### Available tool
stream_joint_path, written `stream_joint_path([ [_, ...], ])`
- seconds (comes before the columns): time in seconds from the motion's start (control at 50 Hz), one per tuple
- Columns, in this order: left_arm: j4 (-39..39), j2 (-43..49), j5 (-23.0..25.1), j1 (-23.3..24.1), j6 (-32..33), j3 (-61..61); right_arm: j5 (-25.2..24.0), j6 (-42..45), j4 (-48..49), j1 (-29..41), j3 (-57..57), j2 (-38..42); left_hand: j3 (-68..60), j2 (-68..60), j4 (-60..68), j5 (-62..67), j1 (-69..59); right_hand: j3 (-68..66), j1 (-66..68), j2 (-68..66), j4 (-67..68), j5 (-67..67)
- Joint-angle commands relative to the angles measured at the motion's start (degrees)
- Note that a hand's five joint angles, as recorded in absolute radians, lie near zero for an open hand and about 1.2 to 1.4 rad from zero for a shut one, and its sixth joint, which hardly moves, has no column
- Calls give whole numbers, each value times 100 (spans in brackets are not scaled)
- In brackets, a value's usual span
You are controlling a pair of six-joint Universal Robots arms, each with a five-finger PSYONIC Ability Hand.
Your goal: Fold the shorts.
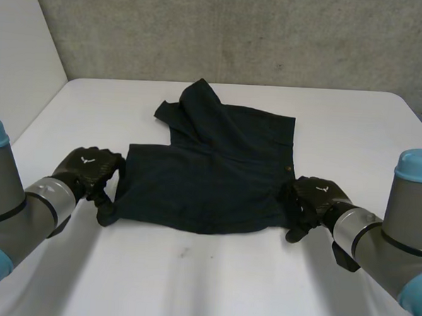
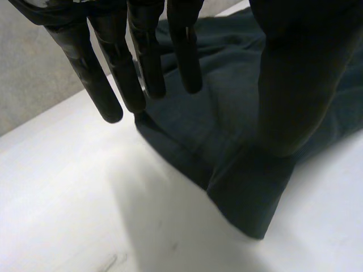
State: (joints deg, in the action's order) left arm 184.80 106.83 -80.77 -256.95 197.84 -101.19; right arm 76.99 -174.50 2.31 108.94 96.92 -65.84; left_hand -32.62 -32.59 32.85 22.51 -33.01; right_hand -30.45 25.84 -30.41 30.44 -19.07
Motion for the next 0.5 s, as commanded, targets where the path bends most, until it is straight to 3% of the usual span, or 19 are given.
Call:
stream_joint_path([
  [0.02,-49,232,131,-215,0,82,219,74,313,127,-77,273,-1275,-1278,1252,1286,-1236,-739,1200,-742,739,-877],
  [0.16,-49,312,527,-241,0,91,343,127,392,180,-138,466,-1225,-1227,1201,1236,-1186,-840,1301,-843,841,-978],
  [0.5,-32,567,553,-197,96,100,360,101,498,382,-419,703,-1208,-1210,1184,1219,-1169,-1176,1636,-1179,1176,-1314],
])
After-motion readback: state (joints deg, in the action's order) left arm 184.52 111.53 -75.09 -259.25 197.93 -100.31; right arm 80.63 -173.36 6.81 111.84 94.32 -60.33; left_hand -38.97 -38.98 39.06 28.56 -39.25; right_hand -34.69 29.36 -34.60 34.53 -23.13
